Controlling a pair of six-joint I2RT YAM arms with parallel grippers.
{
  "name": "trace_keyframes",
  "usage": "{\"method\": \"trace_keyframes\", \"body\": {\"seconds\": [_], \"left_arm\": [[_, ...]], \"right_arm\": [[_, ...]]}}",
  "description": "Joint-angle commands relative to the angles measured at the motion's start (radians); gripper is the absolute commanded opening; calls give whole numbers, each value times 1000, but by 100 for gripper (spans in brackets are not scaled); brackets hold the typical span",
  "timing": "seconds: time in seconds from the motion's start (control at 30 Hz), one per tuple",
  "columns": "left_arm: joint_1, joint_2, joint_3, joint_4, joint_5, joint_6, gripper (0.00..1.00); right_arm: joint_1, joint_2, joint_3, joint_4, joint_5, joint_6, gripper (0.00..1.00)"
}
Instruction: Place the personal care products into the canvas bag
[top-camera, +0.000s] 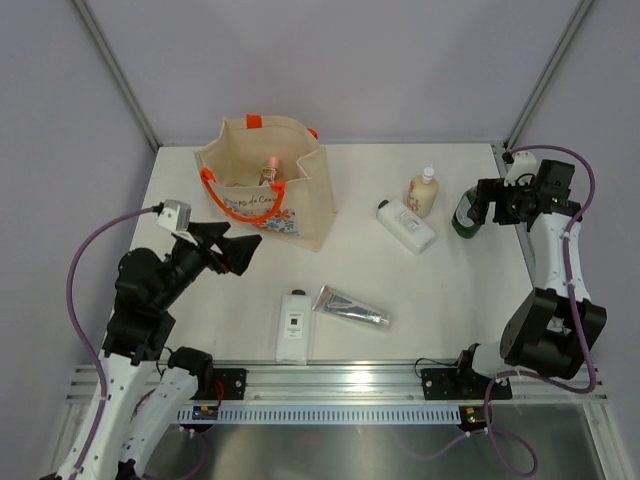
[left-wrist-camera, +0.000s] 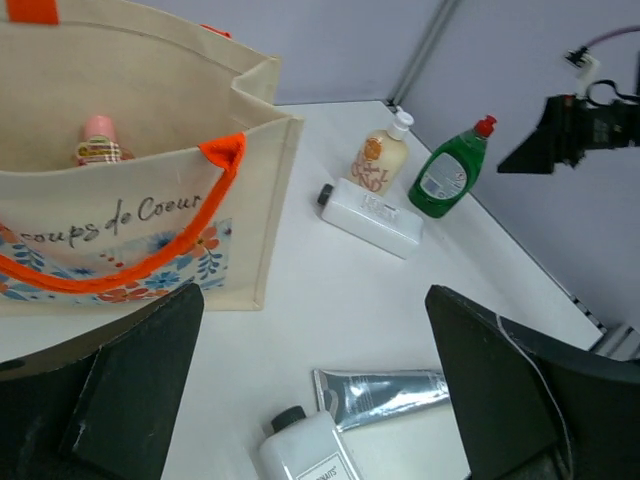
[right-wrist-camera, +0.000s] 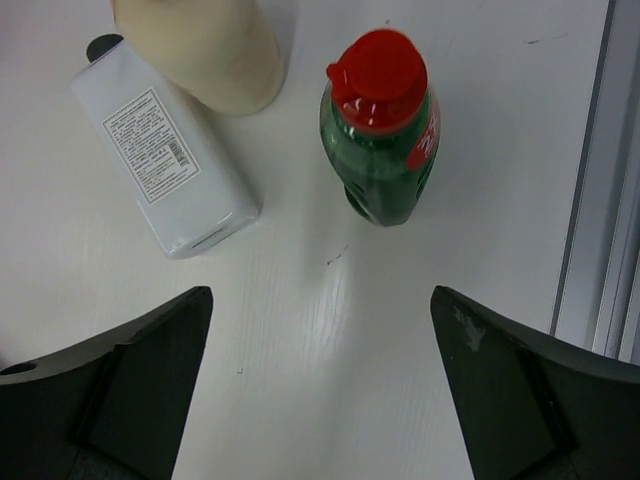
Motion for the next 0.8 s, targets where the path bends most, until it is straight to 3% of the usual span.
{"method": "trace_keyframes", "body": {"seconds": [0.0, 0.27, 0.43, 0.53, 0.57, 0.67, 0.77], "left_arm": [[3, -99, -109, 63, 123, -41, 99], [3, -188, -201, 108, 255, -124, 99], [2, -174, -264, 235, 317, -263, 99], [0, -151, -309, 338, 331, -340, 98], [0, -144, -333, 372, 338, -355, 97], [-46, -99, -343, 467, 314, -374, 93], [-214, -12, -281, 449, 213, -264, 93]], "right_arm": [[2, 110, 105, 91, -45, -56, 100], [14, 380, 216, 220, -33, -65, 98], [32, 419, 168, 298, -102, -120, 84], [32, 407, 130, 339, -152, -128, 61], [32, 404, 124, 344, -165, -138, 45], [31, 359, 79, 367, -195, -158, 19], [25, 272, 29, 359, -237, -174, 7]]}}
